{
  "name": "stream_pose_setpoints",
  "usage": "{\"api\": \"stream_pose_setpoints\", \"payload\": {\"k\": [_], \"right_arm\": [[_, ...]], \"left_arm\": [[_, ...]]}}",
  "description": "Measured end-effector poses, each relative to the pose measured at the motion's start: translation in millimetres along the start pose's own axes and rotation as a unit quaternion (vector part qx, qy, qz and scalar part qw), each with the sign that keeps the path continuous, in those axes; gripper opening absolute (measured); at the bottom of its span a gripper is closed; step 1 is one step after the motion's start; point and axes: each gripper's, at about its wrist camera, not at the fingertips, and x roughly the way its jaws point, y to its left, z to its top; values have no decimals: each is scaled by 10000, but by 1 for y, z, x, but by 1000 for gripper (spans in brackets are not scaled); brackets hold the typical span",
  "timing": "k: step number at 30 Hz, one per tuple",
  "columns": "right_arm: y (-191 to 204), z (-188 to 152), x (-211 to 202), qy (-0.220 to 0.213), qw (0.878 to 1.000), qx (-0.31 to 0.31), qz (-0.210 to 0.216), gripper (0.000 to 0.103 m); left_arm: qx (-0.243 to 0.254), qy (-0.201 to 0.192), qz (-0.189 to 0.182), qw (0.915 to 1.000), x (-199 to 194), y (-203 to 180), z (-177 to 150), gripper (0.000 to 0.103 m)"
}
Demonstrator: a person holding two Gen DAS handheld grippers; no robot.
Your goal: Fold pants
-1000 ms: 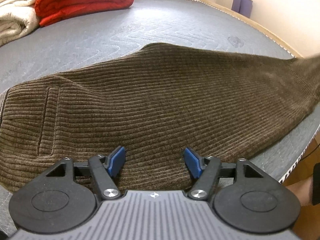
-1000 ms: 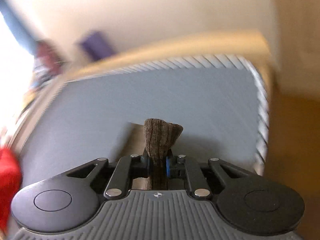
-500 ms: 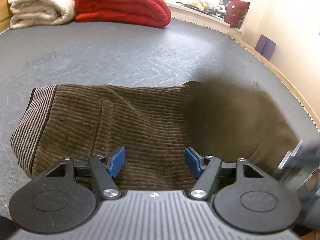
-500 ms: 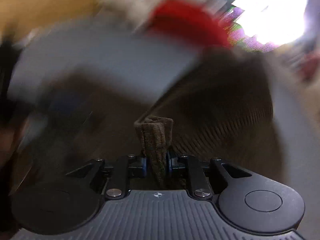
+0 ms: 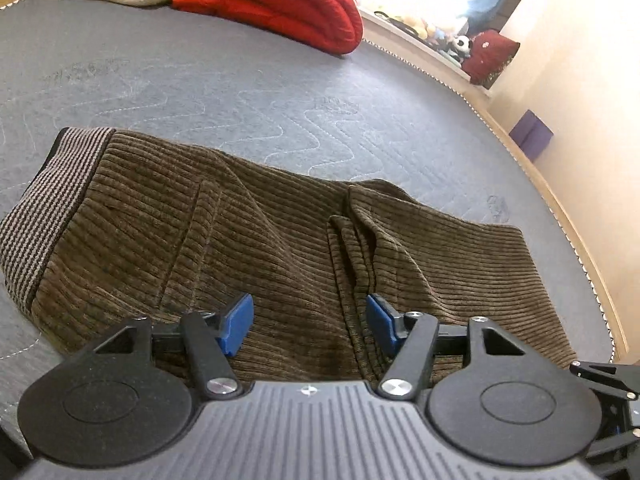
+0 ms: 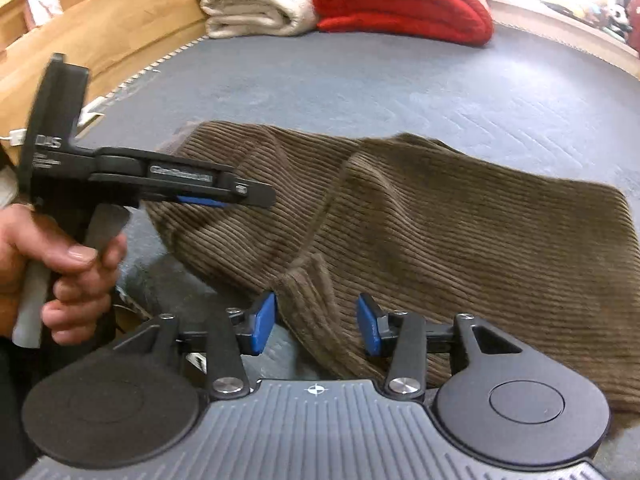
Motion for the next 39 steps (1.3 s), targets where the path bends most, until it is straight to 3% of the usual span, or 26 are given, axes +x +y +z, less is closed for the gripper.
{"api": "stream_pose_setpoints", "payload": {"k": [3, 4, 6, 12, 13, 14, 16, 18, 20, 23, 25, 27, 29, 37, 39], "right_arm": [[8, 2, -4, -218, 9963, -11, 829, 47], [12, 2, -4, -275, 9957, -105, 874, 49], [16, 4, -5, -308, 9976, -266, 566, 50], [13, -3, 25, 174, 9980, -609, -9, 49], [13, -5, 27, 171, 9975, -691, -17, 39], [13, -5, 27, 162, 9973, -712, 55, 13], [14, -1, 19, 30, 9974, -695, 206, 13], [18, 2, -5, -358, 9945, -954, 242, 13], [24, -1, -24, -473, 9895, -1292, 447, 13], [32, -20, -24, -46, 9821, -1794, 567, 14], [39, -33, -7, 208, 9776, -2083, 198, 18], [44, -38, 5, 271, 9762, -2150, 112, 29], [51, -44, 11, 186, 9723, -2329, -110, 52], [64, -75, 29, 2, 9313, -3551, -808, 52], [67, -74, 28, -45, 9278, -3647, -781, 33]], "left_arm": [[5, -13, 62, 10000, -1, 2, -1, 67], [-15, -9, 74, 10000, -1, 3, -1, 67], [-51, -10, 125, 9999, 0, 4, -2, 67], [38, 58, 258, 9996, 5, 2, -6, 67], [83, 59, 271, 9996, 5, 1, -7, 67], [117, 57, 276, 9995, 5, 0, -8, 67], [134, 47, 267, 9995, 4, 0, -7, 67], [108, 32, 241, 9996, 4, 0, -7, 67], [54, 25, 195, 9998, 5, 1, -5, 67], [-21, 58, 138, 9999, 9, 2, -3, 67], [-28, 106, 118, 9999, 12, 1, -4, 67], [30, 134, 100, 9999, 13, -1, -5, 67], [99, 144, 54, 9998, 11, -2, -6, 67], [-505, 264, -649, 9963, 19, 4, 1, 67], [-499, 262, -767, 9955, 26, 0, 8, 67]]}}
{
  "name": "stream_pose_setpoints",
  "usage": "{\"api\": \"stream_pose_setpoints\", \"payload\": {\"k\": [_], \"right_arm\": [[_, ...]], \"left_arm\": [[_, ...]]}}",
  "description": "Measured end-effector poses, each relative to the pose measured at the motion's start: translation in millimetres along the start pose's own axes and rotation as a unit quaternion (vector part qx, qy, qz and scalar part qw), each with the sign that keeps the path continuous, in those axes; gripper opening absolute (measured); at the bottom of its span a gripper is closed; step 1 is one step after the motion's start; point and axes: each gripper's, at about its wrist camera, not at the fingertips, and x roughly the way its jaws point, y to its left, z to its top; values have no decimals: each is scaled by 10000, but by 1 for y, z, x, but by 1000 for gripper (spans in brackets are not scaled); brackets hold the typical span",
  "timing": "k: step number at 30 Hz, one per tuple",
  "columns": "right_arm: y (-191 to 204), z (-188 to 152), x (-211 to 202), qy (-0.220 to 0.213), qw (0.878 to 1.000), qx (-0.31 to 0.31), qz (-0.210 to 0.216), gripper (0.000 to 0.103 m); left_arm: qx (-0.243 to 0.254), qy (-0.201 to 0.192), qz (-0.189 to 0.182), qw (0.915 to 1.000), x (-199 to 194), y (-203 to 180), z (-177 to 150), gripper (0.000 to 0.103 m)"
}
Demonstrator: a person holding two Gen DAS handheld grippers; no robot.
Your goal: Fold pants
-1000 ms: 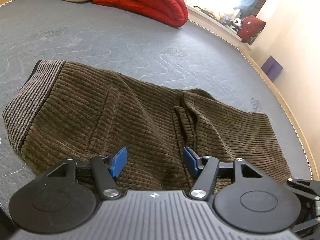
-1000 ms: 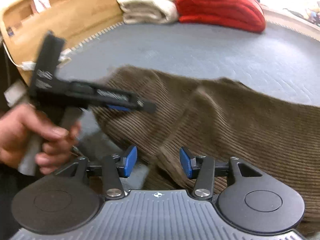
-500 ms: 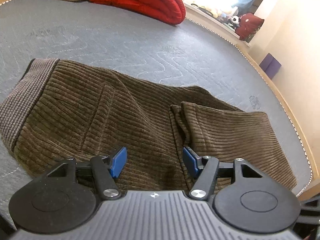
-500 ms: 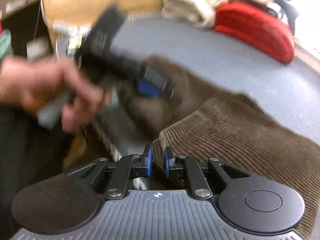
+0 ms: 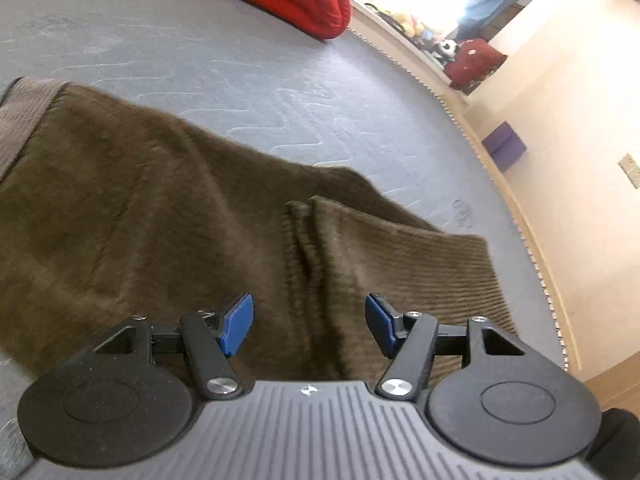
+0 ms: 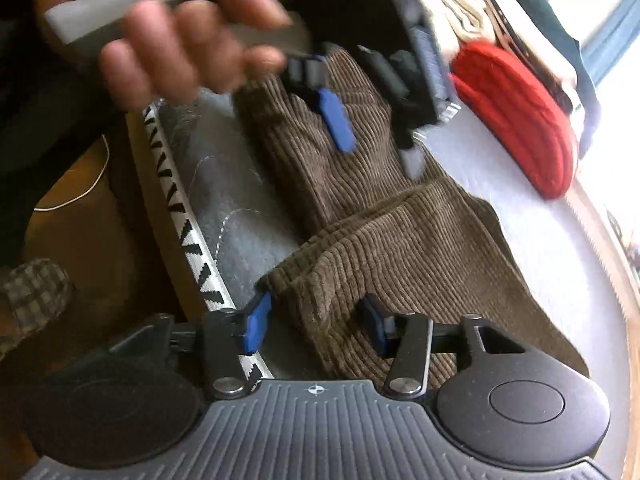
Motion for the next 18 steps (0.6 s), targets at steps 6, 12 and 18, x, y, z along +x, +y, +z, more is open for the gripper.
{"api": "stream_pose_setpoints", "payload": {"k": [6, 12, 18], "right_arm": [[-49, 11, -47, -842, 9876, 1284, -339, 22], [-64, -1, -86, -1426, 9738, 1723, -407, 22], [-70, -7, -92, -1479, 9708, 1842, -411, 22]], "left_arm": [[-533, 592, -377, 9961, 46, 2, 19, 78], [-1408, 883, -953, 9815, 78, 7, 38, 30], [538, 192, -928, 9940, 41, -67, 93, 18]]}}
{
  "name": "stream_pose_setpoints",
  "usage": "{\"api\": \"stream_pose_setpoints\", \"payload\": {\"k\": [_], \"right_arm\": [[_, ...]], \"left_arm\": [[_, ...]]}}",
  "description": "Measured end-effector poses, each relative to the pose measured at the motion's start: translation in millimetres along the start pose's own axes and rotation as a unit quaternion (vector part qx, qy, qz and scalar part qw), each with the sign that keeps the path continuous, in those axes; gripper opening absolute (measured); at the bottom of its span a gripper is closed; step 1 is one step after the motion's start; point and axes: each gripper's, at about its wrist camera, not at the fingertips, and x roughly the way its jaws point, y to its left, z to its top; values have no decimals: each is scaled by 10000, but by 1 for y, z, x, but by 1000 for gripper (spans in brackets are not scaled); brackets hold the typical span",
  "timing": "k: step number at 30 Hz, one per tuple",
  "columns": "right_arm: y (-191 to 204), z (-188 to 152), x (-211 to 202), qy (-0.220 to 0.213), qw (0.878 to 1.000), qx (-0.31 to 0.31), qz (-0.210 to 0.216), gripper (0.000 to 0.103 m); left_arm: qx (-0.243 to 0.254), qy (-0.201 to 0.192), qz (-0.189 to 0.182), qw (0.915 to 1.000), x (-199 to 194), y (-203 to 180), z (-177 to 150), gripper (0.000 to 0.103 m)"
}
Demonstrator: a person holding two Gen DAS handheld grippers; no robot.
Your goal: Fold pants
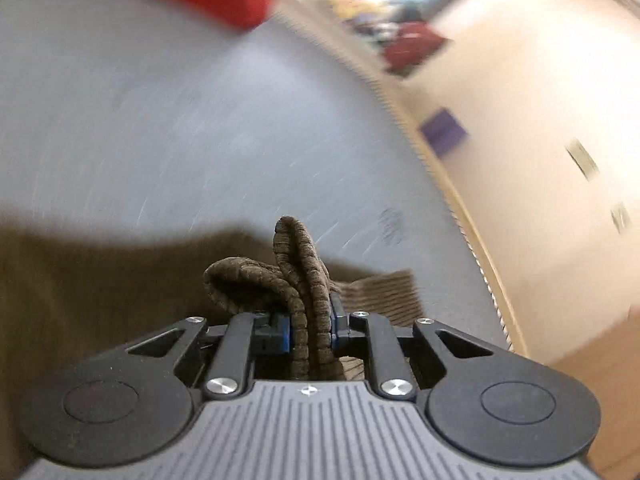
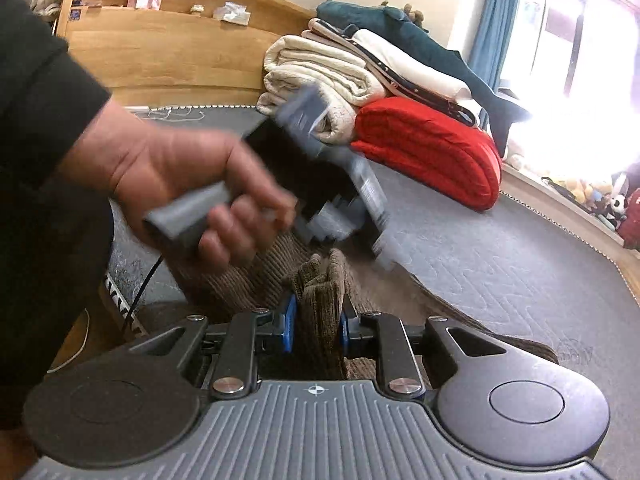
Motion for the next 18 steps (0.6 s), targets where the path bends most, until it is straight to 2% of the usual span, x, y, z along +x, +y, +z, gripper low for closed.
{"api": "stream_pose_setpoints", "payload": {"k": [2, 3, 5, 7, 8, 9, 11, 13, 14, 16, 18], "right_arm": [[-1, 1, 0, -55, 9999, 118, 58, 27], [-4, 2, -2, -75, 9997, 236, 84, 27], [-14, 3, -5, -37, 9972, 711, 213, 31], [-36, 3, -5, 100, 9903, 1382, 20, 35], [-47, 1, -4, 197, 9857, 1666, -178, 41], [-63, -3, -4, 345, 9771, 2041, -489, 45], [-93, -18, -4, 656, 9518, 2740, -1208, 55], [-126, -42, -4, 1133, 9102, 3433, -2022, 55], [-139, -54, -5, 1278, 8904, 3732, -2271, 55], [-162, -78, -9, 1420, 8513, 4345, -2578, 55], [-175, -97, -9, 1530, 8280, 4740, -2576, 58]], "left_arm": [[251, -107, 191, 9994, -7, -13, 19, 19], [305, -127, 450, 9984, -7, -15, 25, 24], [410, -135, 1113, 9928, -4, -9, 34, 28], [353, -274, 1641, 9854, -10, -2, 34, 29], [329, -326, 1700, 9843, -14, 0, 32, 36], [317, -339, 1681, 9847, -19, -1, 28, 49], [371, -367, 1689, 9843, -25, -8, 10, 53], [520, -243, 1529, 9866, -29, -11, -14, 53], [615, -159, 1449, 9874, -33, -12, -31, 53], [893, 63, 1414, 9859, -27, -17, -63, 53], [1161, 431, 1737, 9770, -16, -13, -100, 51]]}}
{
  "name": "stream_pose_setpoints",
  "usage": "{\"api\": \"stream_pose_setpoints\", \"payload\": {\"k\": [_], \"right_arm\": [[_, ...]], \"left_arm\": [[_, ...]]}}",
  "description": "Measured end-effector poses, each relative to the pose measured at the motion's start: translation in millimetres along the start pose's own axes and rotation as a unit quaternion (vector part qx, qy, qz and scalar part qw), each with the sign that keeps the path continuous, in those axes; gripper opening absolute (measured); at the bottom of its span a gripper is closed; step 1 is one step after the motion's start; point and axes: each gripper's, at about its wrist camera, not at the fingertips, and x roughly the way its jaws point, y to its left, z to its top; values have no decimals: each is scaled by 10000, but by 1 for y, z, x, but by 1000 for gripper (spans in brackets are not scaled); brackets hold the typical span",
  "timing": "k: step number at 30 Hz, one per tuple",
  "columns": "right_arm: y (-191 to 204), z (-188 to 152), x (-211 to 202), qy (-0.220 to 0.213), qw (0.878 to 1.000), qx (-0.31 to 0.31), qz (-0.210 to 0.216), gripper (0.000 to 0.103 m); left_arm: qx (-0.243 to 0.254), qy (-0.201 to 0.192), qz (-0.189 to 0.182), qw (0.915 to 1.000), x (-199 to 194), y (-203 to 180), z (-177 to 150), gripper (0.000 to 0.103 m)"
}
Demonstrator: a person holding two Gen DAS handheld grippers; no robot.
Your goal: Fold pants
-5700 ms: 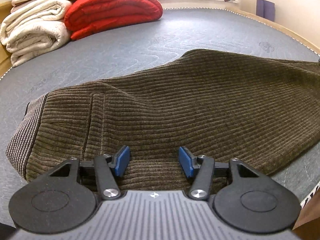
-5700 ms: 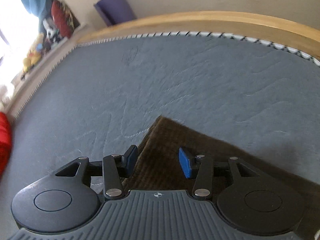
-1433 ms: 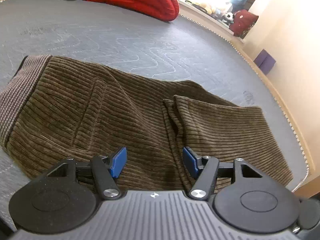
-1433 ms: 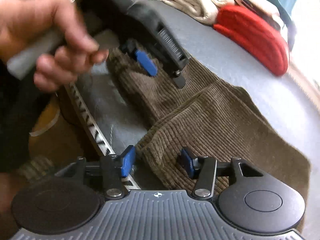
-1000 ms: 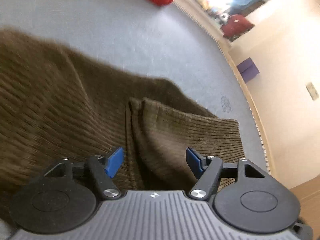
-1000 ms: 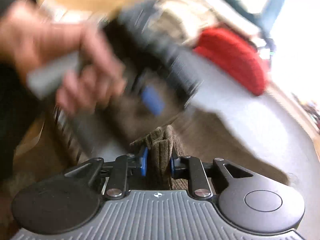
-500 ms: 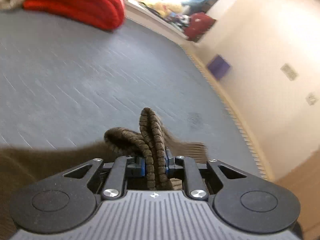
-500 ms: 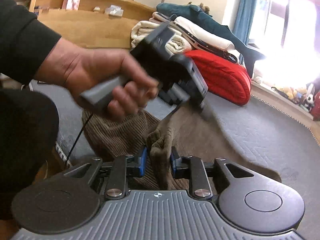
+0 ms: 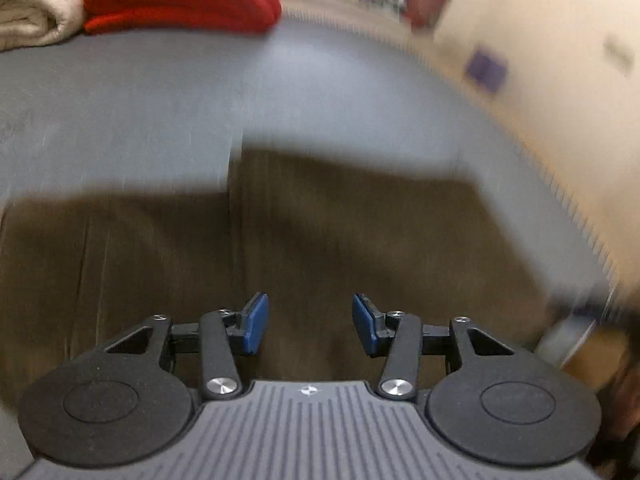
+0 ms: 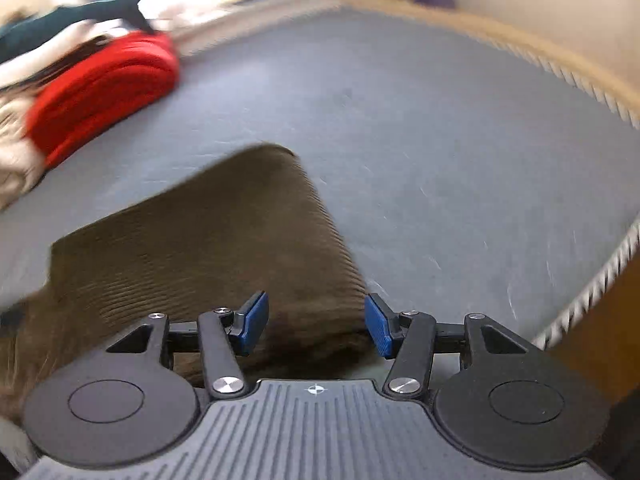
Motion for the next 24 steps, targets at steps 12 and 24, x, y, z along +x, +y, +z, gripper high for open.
{"api": "stream_pose_setpoints", "payload": {"k": [12, 24], "right_arm": [[-26, -4, 30, 436, 9945, 901, 306, 65], [-12, -10, 31, 335, 9954, 899, 42, 51]], "left_arm": [[418, -533, 349, 9971, -22, -12, -31, 35], [530, -268, 337, 9977, -18, -8, -27, 29]]}}
